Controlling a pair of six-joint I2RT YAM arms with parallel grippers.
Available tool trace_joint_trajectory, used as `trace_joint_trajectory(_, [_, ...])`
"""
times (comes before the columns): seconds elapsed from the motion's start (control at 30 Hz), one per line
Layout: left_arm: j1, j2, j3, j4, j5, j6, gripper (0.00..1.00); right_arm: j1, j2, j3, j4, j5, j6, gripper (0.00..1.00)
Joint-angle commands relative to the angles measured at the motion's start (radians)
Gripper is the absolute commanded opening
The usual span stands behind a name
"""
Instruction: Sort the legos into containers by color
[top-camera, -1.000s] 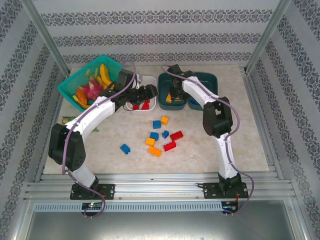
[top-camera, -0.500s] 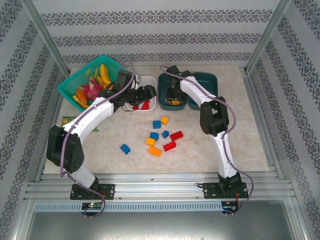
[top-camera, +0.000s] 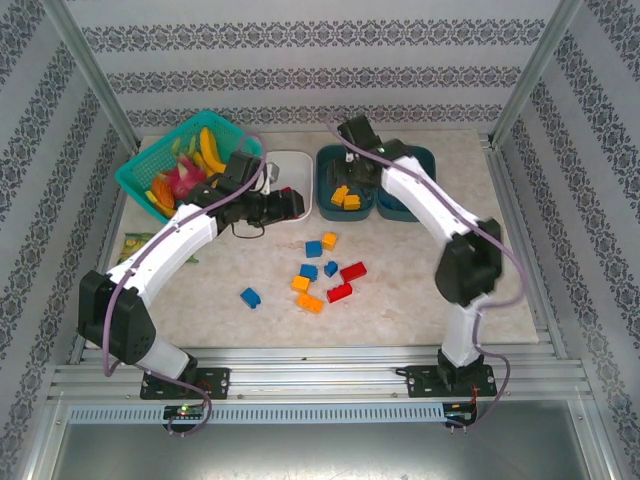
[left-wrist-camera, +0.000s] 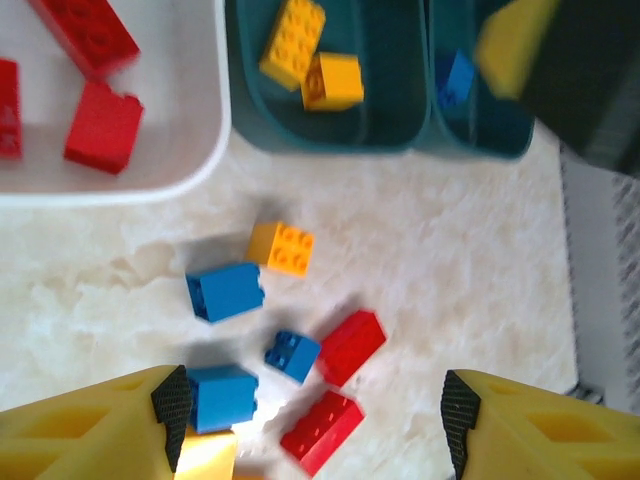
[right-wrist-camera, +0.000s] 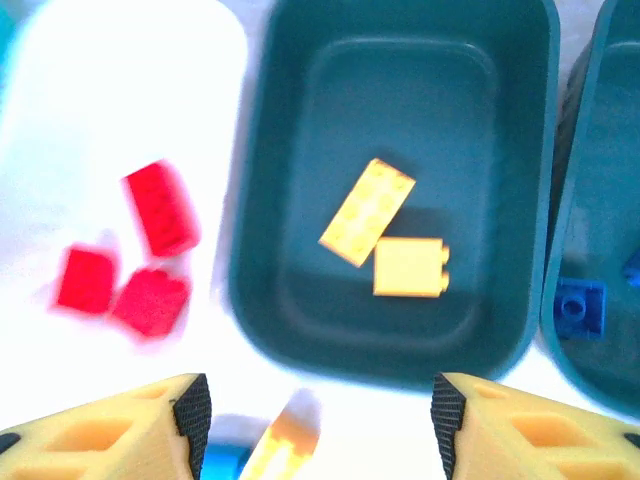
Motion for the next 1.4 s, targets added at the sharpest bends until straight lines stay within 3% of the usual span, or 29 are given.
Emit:
trace_joint_trajectory(0.0, [-0.074,0.010,-0.026,-0.125,0.045,0.176,0.68,0.028,-0.217,-0.262,0.154,-0.037,0.018,0.61])
trace_joint_trajectory(0.17, [-0.202,0.059,-0.056,-0.134,0.067,0.293,0.63,0.033,-0.550,-0.716,0.279,-0.164,0.067,0.61])
trace_joint_trajectory(0.27, [-0.292,0.107,-0.052,-0.139,0.022,0.356,0.62,0.032,-0.744,-0.887,0.265,-0.253,0.087,0.63])
trace_joint_trajectory(0.43, [-0.398,0.219,-0.010,-0.157,-0.076,0.421,0.64,0.032,-1.041,-1.050,0.177,-0.340,0.164,0.75])
trace_joint_trajectory(0.57, [-0.447,0.310,0.034,-0.169,-0.151,0.447,0.66,0.031,-1.204,-1.086,0.125,-0.362,0.214,0.82])
trace_joint_trajectory(0.9, [-0.494,0.453,0.131,-0.188,-0.289,0.473,0.65,0.029,-1.286,-1.064,0.043,-0.342,0.220,0.85])
trace_joint_trajectory(1.07, [-0.501,0.492,0.121,-0.181,-0.273,0.481,0.49,0.024,-1.291,-1.054,0.038,-0.326,0.219,0.84])
trace_joint_trajectory(1.2, [-0.506,0.504,0.116,-0.164,-0.289,0.476,0.44,0.019,-1.282,-1.055,0.045,-0.332,0.219,0.84])
trace_joint_trajectory(1.37, [-0.506,0.491,0.123,-0.156,-0.303,0.462,0.24,0.018,-1.269,-1.051,0.059,-0.334,0.221,0.83])
